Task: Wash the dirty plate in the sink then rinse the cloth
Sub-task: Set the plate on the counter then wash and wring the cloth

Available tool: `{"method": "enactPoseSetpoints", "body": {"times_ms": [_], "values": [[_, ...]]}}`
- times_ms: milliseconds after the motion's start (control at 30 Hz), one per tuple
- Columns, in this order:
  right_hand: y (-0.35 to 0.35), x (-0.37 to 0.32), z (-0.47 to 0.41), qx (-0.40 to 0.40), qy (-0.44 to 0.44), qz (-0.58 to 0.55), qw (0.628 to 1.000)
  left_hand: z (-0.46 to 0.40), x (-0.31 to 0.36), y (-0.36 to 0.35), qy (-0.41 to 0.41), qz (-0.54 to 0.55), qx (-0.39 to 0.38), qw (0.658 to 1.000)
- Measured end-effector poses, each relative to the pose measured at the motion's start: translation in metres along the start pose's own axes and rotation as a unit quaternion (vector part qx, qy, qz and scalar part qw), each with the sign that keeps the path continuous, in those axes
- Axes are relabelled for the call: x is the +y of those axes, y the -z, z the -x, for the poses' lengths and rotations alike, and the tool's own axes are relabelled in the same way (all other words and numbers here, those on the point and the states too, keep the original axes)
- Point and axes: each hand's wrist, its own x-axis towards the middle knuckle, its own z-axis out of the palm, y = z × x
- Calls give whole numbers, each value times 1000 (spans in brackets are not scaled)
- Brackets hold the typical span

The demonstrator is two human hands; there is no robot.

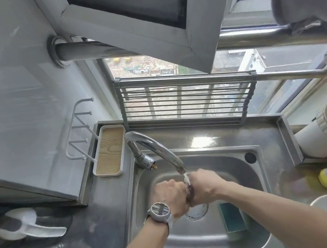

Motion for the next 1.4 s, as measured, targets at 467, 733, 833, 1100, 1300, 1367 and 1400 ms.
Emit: {"method": "enactPoseSetpoints", "body": {"times_ms": [467,733,833,1100,1300,1367,1400], "values": [[-65,28,23,218,58,118,967,3,24,-26,114,319,-197,920],[-85,33,30,243,40,119,962,10,35,-43,134,309,-210,918],[-83,34,35,229,24,103,968,13,43,-50,133,269,-171,938],[-67,69,96,142,-127,-66,979,23,62,-54,145,303,-90,938],[-99,105,110,46,-281,-153,946,22,57,-68,199,290,-86,932],[-118,107,90,12,-302,-155,940,22,56,-77,213,282,-93,931],[-127,106,78,7,-314,-152,937,22,56,-81,220,279,-97,930]]}}
